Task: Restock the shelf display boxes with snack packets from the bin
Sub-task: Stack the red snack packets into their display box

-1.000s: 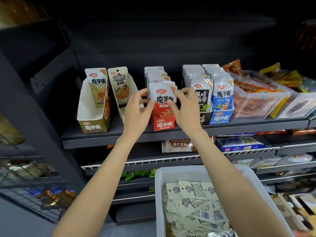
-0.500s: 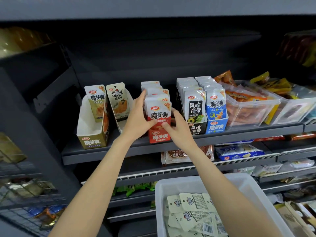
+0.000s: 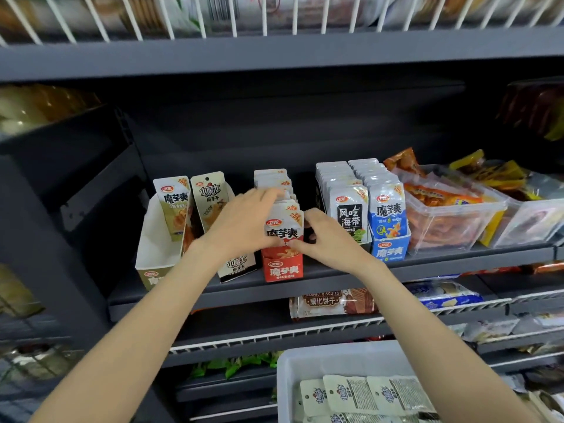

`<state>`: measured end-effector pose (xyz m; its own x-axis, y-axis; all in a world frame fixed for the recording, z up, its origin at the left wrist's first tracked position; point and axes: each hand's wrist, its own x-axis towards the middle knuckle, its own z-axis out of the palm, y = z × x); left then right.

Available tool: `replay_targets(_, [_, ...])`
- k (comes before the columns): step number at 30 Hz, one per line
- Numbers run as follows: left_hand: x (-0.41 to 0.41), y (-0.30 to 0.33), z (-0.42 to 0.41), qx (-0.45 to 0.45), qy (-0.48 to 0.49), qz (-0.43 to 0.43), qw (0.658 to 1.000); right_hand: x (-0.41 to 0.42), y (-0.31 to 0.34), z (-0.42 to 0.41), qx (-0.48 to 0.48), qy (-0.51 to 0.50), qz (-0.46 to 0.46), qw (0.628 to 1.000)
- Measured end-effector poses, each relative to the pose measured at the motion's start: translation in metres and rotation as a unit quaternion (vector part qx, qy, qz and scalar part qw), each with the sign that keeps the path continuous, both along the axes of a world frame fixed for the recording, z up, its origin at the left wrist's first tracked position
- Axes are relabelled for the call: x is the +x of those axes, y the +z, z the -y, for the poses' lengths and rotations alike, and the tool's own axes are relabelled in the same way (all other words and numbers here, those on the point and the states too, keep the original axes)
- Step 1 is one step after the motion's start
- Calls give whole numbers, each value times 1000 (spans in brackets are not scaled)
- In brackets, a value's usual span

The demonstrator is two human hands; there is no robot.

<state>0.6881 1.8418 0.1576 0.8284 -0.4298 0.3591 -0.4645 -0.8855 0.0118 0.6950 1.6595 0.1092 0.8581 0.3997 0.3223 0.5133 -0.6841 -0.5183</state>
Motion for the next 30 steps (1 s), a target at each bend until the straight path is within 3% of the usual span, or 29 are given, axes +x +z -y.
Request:
replay_targets(4, [-15,-20,3,-42,-20,58,997,10,7,7,81,23,-85,993])
replay_targets(8, [-4,-12,-1,-90,-34,-20,995,16,19,0,172,65,-198,963])
replay_targets(10, [5,-9,-3,-152,-18,-71,986,19,23,-4,179,66,-231,954])
replay_targets(12, [15,-10,-7,-159,10,-107,981,21,25,-6,180,65,-245,950])
replay_targets(15, [25,-10,-10,-138,8,-154,978,21,26,-9,170,62,-227,957])
replay_targets(19, [30,-6,-11,-176,-22,-216,960,21,21,-11,150,49,-164,974])
replay_targets(23, [30,-2,-11,-141,15,-228,963,19,15,-8,160,37,-113,980])
replay_targets(26, [18,-1,-6,-108,30,-183,977,14,12,-4,172,46,-97,979])
replay_targets(30, [-6,-3,-1,-11,31,-30,999,9,8,1,98,73,-6,992])
